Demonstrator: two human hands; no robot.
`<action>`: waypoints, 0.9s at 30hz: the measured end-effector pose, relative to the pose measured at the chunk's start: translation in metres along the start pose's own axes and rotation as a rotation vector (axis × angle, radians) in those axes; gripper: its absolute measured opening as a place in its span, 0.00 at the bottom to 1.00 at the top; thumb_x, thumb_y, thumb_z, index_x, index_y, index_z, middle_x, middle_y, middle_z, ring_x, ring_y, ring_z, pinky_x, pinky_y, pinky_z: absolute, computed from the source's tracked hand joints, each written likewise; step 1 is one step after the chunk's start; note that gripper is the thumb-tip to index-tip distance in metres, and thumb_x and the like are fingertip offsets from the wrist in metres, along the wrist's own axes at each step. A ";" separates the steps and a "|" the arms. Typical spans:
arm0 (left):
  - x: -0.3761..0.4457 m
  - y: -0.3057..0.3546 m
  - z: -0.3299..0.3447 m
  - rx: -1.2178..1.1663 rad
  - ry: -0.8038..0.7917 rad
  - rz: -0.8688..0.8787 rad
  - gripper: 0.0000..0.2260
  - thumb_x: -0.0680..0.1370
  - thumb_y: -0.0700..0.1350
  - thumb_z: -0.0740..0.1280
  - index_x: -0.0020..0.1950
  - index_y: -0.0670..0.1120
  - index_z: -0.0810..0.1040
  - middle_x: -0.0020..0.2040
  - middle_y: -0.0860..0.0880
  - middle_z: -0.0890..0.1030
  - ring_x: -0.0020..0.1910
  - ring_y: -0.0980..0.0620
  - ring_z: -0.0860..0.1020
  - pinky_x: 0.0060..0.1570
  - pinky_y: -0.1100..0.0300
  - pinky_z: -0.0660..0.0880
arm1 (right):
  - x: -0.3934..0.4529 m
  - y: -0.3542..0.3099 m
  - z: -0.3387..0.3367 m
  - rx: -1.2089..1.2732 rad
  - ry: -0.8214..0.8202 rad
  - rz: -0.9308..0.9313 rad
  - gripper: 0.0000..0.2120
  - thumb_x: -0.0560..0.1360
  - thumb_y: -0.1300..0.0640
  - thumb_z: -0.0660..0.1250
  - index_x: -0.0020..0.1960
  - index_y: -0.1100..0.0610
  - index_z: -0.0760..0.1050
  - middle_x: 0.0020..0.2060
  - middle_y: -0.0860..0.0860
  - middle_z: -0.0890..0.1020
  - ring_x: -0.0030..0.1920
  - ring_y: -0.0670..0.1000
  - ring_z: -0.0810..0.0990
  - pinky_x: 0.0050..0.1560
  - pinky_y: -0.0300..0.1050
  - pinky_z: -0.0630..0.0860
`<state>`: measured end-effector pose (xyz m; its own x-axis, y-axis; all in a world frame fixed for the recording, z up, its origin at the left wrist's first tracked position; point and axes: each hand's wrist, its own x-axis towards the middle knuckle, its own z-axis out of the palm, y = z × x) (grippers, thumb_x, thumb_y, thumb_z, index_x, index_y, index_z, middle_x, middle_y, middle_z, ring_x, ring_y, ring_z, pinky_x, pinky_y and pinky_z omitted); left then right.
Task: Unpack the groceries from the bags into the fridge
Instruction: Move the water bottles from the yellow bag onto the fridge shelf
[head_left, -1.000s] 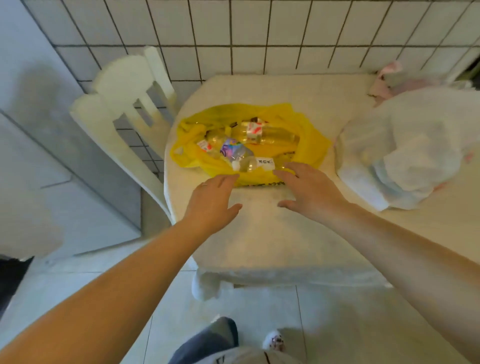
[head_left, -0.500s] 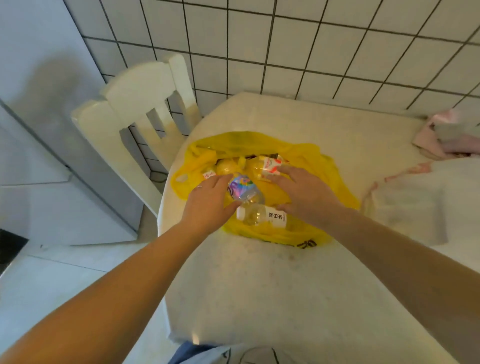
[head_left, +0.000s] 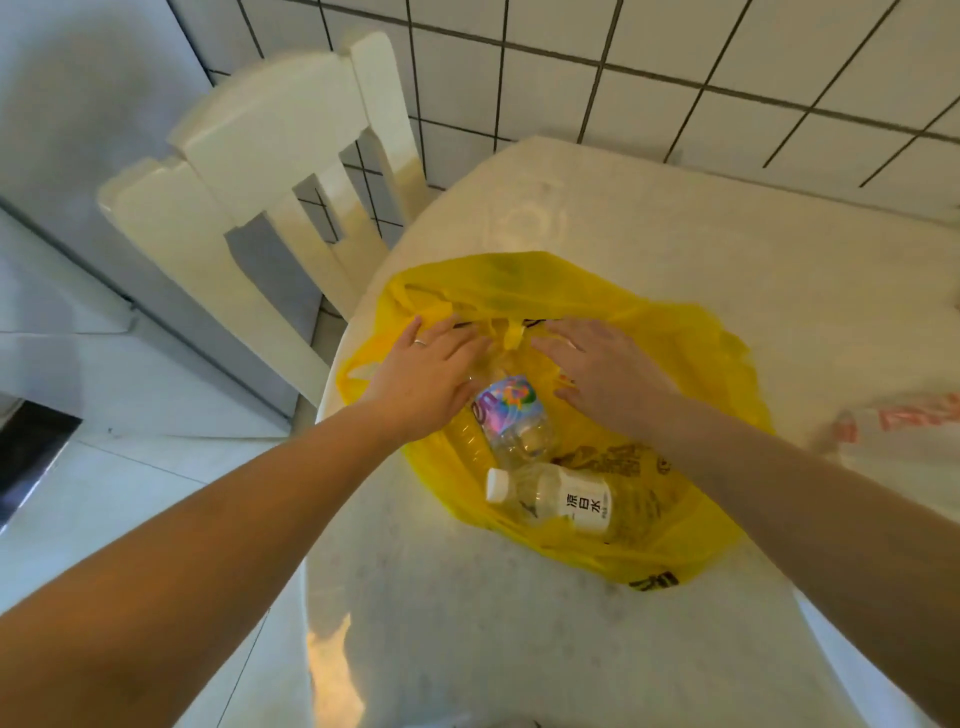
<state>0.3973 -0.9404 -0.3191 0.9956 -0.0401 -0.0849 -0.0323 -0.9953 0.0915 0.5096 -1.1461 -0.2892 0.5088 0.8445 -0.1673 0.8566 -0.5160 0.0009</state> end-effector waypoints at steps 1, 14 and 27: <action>0.006 -0.003 0.002 0.014 -0.007 0.041 0.24 0.80 0.57 0.52 0.73 0.50 0.63 0.73 0.49 0.65 0.75 0.47 0.56 0.72 0.43 0.49 | 0.005 0.003 0.002 -0.026 0.016 -0.036 0.31 0.71 0.54 0.71 0.71 0.53 0.65 0.71 0.54 0.66 0.72 0.57 0.63 0.70 0.56 0.61; 0.066 -0.057 -0.003 0.223 -0.052 0.157 0.37 0.74 0.66 0.31 0.76 0.51 0.54 0.77 0.50 0.54 0.76 0.47 0.50 0.71 0.39 0.40 | 0.080 0.039 0.008 -0.180 -0.001 -0.130 0.26 0.76 0.43 0.53 0.67 0.55 0.72 0.68 0.54 0.72 0.70 0.56 0.67 0.67 0.66 0.60; 0.067 -0.057 0.004 0.082 0.125 0.078 0.29 0.77 0.61 0.53 0.73 0.47 0.63 0.74 0.46 0.63 0.75 0.44 0.56 0.71 0.37 0.51 | 0.081 0.043 0.005 0.102 0.104 -0.001 0.28 0.75 0.44 0.65 0.71 0.51 0.65 0.75 0.52 0.60 0.76 0.53 0.51 0.73 0.59 0.45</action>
<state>0.4655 -0.8870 -0.3341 0.9928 -0.1116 0.0436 -0.1122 -0.9936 0.0110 0.5872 -1.1000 -0.3077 0.5183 0.8528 -0.0641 0.8468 -0.5223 -0.1004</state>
